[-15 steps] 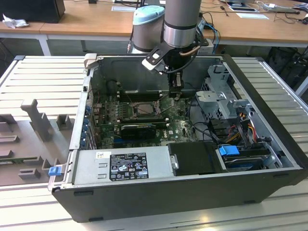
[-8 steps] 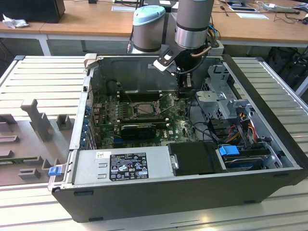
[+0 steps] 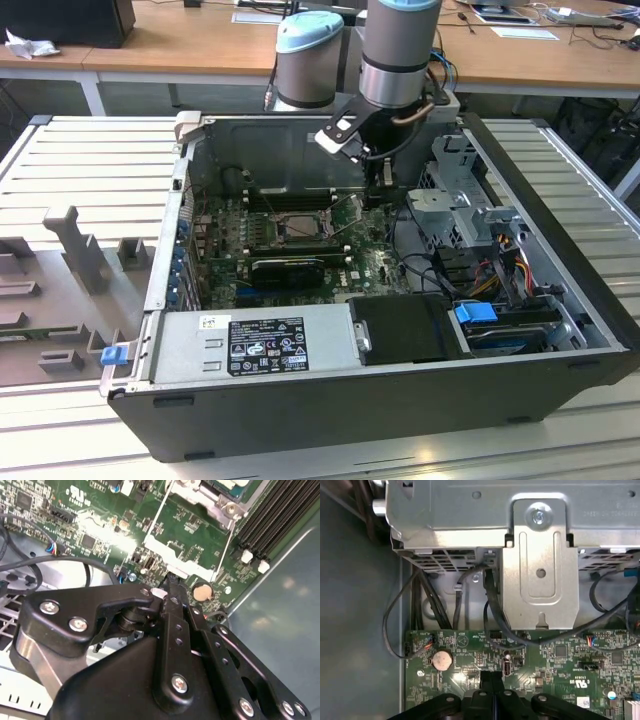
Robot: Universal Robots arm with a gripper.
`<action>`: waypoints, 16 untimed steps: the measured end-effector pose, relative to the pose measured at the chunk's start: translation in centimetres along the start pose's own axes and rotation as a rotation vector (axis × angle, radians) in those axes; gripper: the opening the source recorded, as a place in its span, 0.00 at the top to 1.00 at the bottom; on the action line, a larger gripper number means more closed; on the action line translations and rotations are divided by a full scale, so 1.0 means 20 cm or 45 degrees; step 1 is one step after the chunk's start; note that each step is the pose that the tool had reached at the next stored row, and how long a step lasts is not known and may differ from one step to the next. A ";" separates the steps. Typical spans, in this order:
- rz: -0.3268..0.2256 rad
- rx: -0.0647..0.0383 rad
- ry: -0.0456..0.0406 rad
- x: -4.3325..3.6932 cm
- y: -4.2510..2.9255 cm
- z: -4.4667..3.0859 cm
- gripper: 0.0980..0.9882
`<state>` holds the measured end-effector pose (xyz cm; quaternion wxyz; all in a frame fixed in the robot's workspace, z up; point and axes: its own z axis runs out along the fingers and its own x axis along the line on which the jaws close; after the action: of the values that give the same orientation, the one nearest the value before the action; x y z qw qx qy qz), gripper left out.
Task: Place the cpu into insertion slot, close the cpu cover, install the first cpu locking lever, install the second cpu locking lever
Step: 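Close the cpu cover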
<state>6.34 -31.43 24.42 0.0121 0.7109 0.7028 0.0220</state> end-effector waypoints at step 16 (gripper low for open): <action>-0.001 0.000 0.000 -0.012 -0.081 -0.004 0.99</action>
<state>4.72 -31.65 24.41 0.0121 0.7108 0.7030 0.0220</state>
